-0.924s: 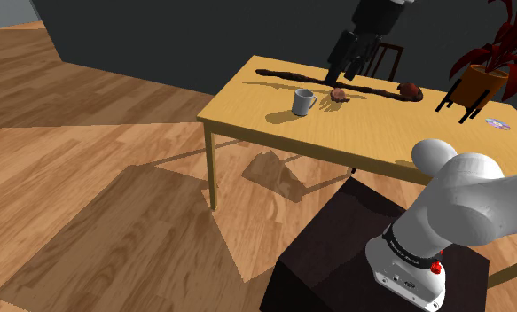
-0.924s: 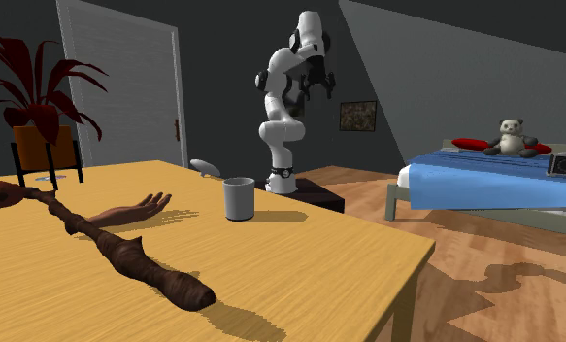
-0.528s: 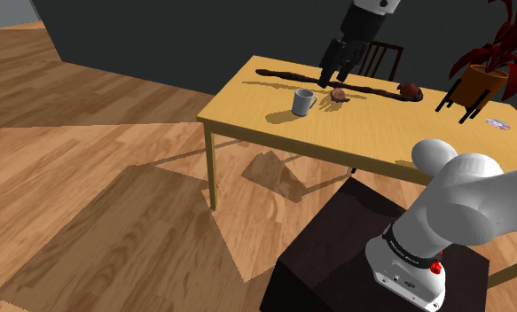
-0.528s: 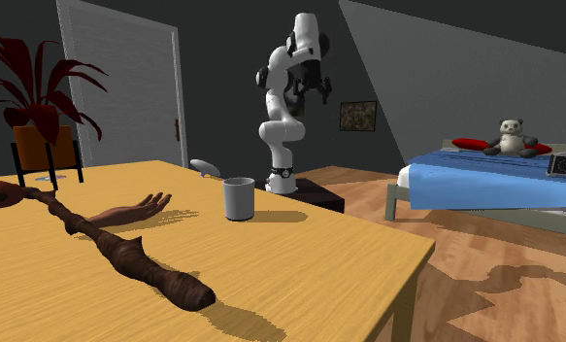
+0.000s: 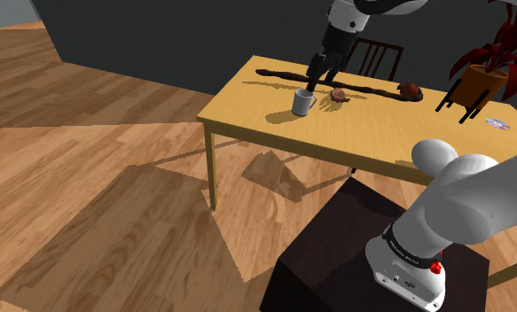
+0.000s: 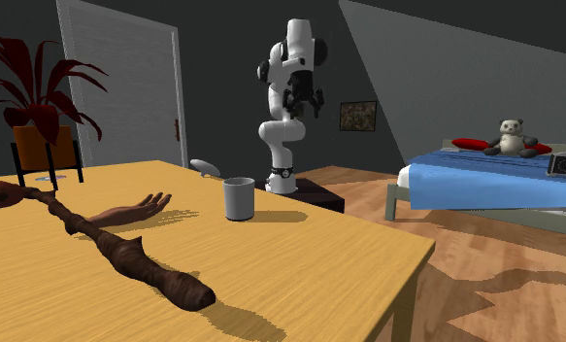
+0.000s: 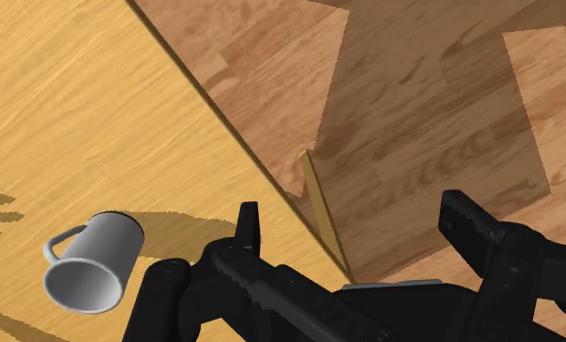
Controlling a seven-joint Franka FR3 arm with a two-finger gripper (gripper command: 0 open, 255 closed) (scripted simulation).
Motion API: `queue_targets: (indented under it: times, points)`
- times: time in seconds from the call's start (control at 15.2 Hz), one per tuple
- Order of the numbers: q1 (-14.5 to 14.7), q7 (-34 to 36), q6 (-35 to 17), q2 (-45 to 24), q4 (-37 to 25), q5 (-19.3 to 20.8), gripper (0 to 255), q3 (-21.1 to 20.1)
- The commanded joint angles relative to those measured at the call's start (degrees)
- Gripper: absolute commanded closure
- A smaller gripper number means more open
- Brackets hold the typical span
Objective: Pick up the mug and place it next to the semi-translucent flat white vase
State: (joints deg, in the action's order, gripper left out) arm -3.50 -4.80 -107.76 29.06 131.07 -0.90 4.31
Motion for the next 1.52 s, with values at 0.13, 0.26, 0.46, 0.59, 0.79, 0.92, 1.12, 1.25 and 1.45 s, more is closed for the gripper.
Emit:
queue_targets:
  times: [0.13,0.26,0.46,0.59,0.79,0.92,1.12,1.25,1.45]
  points:
    - [-1.0,-3.1,-3.7,-7.3,-2.7,1.2,0,2.3]
    - [-1.5,-4.6,-5.3,-11.0,-4.4,1.6,0,3.4]
    - [-2.2,-6.9,-7.4,-16.8,-7.5,1.9,0,4.9]
    - [-2.7,-8.4,-8.6,-20.8,-9.9,1.9,0,5.8]
    - [-3.5,-10.6,-10.0,-26.8,-13.9,1.6,0,7.1]
    - [-4.1,-12.1,-10.7,-31.0,-17.0,1.3,0,7.8]
    - [-5.3,-14.3,-11.3,-37.3,-22.1,0.6,0,8.6]
    - [-6.2,-15.6,-11.5,-41.6,-25.9,0.1,0,9.0]
    - [-7.7,-17.5,-11.2,-48.1,-32.2,-0.7,0,9.4]
